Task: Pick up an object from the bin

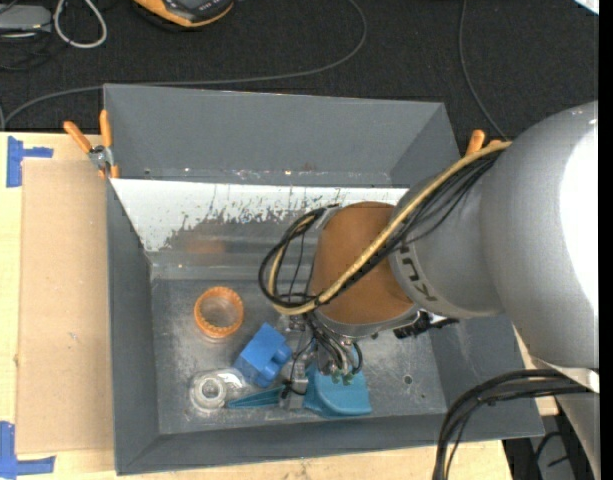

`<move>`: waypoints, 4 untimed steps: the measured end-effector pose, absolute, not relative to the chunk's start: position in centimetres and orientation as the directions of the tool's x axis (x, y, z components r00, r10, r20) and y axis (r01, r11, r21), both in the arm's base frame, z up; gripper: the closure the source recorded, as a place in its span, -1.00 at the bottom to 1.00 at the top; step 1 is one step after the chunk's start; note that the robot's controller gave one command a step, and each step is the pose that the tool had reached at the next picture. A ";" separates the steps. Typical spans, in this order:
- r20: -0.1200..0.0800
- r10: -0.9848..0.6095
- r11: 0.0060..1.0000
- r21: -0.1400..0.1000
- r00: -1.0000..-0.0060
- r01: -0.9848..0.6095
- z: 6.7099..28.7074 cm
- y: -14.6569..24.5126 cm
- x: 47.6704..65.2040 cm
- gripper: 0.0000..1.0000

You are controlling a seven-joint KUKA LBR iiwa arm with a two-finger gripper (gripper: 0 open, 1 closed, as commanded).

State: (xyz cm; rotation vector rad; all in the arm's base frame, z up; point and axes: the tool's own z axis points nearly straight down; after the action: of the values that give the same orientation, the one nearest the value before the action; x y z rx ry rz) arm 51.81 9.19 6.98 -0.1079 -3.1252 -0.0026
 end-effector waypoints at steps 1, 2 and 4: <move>0.015 0.104 0.995 0.001 -0.994 0.104 7.0 10.4 52.2 -1.00; 0.017 0.068 0.998 0.000 -0.998 0.068 7.0 10.4 51.1 -1.00; 0.019 0.082 0.997 0.000 -0.996 0.082 7.0 10.7 50.5 -1.00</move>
Offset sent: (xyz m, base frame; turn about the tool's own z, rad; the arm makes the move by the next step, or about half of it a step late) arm -0.0081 0.0125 0.0002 -0.0077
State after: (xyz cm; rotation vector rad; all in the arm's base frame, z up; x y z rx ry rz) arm 50.53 10.70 6.95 -0.1278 -3.1195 -0.0015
